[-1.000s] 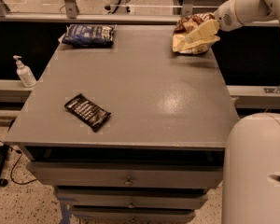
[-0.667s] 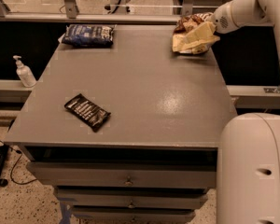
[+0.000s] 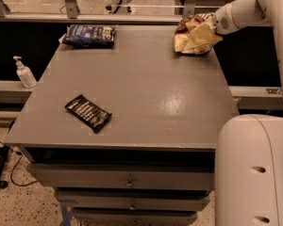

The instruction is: Move brown chip bag near rxbar chocolate

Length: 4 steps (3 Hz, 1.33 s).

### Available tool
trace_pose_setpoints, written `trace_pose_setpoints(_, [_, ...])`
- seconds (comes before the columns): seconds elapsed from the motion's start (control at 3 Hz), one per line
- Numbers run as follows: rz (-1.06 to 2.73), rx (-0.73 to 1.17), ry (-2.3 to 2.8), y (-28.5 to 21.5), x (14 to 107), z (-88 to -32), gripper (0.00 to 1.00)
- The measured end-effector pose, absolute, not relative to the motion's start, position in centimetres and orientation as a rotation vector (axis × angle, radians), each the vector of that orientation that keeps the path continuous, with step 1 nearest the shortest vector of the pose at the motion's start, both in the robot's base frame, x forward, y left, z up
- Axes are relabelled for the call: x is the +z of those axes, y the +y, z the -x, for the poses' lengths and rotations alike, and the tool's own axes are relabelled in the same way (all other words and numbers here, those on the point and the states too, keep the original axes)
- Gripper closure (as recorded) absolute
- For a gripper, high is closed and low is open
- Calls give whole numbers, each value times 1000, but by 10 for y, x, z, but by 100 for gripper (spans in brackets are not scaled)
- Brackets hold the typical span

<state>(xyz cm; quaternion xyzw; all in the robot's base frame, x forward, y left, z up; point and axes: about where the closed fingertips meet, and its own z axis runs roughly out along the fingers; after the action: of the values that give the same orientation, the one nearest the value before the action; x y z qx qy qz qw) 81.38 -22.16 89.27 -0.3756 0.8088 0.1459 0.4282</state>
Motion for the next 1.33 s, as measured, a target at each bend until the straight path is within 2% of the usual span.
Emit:
trace_pose_setpoints(0.33, [968, 380, 1990, -217, 903, -807, 87])
trace_pose_setpoints(0.67, [1013, 420, 1929, -212, 919, -793, 100])
trace_pose_setpoints(1.33, [1234, 585, 1744, -170, 939, -745, 100])
